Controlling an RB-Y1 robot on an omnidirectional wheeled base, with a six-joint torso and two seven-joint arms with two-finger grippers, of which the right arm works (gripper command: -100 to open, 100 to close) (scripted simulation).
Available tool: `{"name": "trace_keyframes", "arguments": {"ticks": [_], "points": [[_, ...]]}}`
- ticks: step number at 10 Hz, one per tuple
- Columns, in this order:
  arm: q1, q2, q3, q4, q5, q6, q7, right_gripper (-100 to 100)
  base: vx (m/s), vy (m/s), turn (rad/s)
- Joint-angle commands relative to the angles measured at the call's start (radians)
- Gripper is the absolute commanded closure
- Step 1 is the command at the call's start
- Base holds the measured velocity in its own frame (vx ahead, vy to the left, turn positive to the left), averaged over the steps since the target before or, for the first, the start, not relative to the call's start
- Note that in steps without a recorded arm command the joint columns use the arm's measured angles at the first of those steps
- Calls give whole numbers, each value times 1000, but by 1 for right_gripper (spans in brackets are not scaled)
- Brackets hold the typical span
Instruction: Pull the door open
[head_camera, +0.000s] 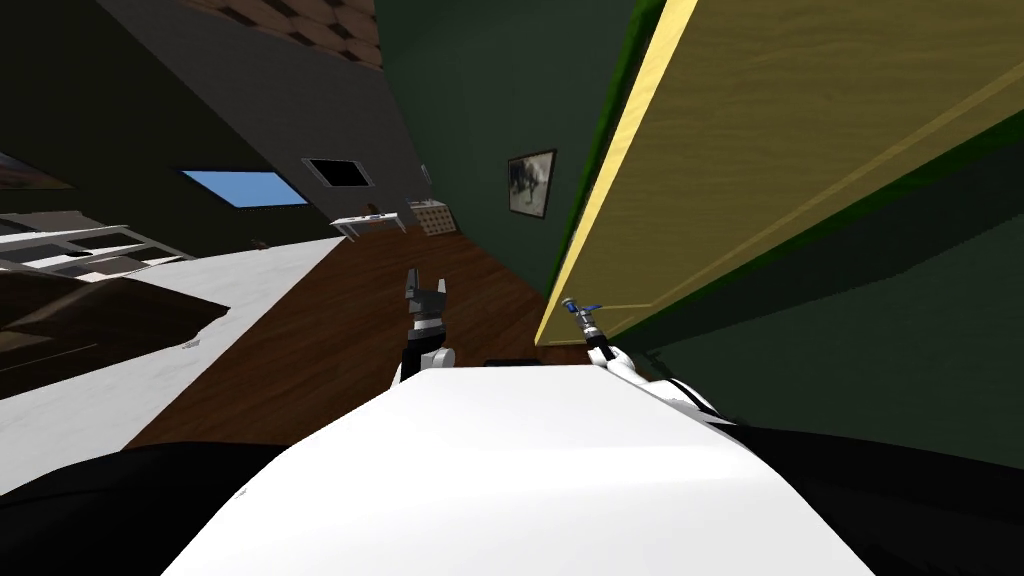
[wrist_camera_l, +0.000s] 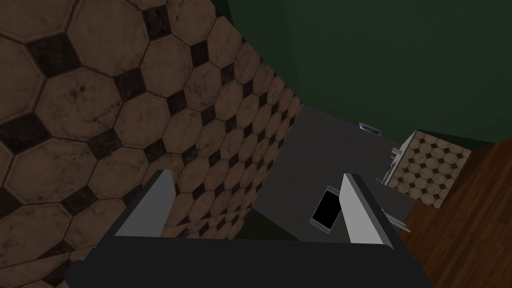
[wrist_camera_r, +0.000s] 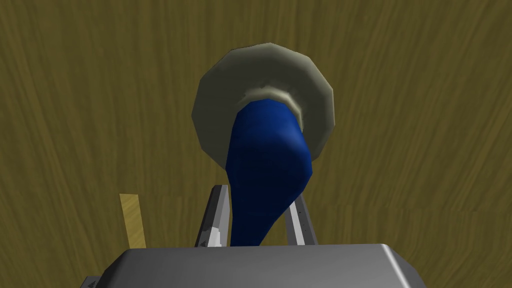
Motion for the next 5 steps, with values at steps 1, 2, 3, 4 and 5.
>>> {"name": "trace_keyframes", "arguments": {"ticks": [1, 2, 3, 4, 5], "points": [[-22, 16, 4, 9, -6, 20, 16, 100, -203, -81, 135], [-32, 23, 3, 7, -11, 36, 25, 100, -190, -91, 133], [-42, 30, 3, 5, -16, 51, 33, 100, -178, -91, 119], [-51, 35, 3, 4, -20, 63, 40, 100, -149, -111, 110], [-62, 42, 3, 2, -25, 79, 49, 100, -147, -131, 128]]}}
